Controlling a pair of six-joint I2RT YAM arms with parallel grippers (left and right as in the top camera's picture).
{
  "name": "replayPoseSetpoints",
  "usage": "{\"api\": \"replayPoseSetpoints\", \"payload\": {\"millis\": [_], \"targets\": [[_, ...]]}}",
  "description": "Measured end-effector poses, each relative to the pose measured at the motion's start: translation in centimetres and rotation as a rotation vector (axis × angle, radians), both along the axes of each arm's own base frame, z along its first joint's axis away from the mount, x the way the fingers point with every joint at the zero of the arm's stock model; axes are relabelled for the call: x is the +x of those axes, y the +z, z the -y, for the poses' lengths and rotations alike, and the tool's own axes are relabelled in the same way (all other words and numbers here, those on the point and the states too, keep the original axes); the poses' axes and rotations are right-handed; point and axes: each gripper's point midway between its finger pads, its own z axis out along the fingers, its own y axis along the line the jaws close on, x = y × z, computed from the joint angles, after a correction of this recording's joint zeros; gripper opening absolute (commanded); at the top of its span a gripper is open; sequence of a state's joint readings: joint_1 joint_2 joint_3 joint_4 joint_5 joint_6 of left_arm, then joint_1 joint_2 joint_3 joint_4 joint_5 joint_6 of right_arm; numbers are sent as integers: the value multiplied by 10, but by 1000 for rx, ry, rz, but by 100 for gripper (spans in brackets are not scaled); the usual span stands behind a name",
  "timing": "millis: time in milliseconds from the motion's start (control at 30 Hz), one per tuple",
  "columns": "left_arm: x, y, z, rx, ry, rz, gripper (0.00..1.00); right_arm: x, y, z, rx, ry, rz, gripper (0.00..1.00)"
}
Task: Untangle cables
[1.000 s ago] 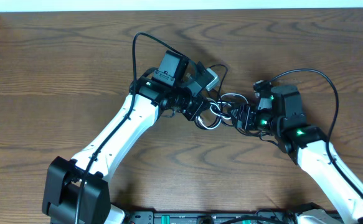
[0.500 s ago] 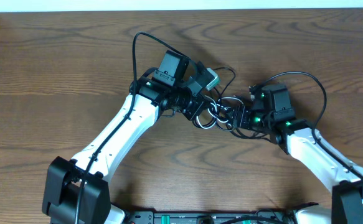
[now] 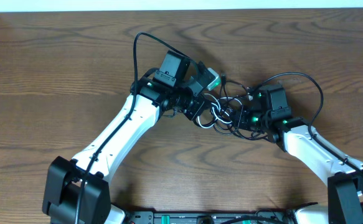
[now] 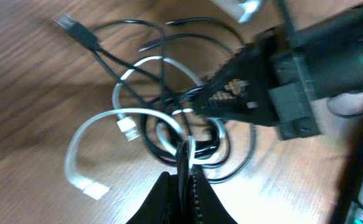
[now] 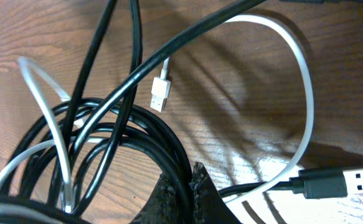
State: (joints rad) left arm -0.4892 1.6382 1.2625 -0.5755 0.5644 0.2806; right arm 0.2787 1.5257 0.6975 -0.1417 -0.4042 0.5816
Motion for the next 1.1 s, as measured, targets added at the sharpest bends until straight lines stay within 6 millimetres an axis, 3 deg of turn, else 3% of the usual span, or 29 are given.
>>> {"api": "replayPoseSetpoints", "payload": {"millis": [200,267,400,500,633,700,867,1100], "targets": [[18,-16,-26,157,198,14,8,5,5,3,17,6,12,1],[19,-21,-33,192,243,7,17,4,6,4,32,15,8,1],[23,-24,-45,225,305,-6,47,3,1,15,35,21,-7,1],[20,-24,-45,196,312,-43,53,2,-1,18,40,28,-13,1],[10,-18,-28,104,282,-115,53,3,3,13,66,52,10,1],[4,-15,-20,55,297,-175,43,7,7,10,82,63,34,1],[-8,-13,-8,0,387,-316,43,13,17,4,114,89,85,1],[-19,-32,6,-2,550,-515,46,21,28,-6,141,122,155,1]]}}
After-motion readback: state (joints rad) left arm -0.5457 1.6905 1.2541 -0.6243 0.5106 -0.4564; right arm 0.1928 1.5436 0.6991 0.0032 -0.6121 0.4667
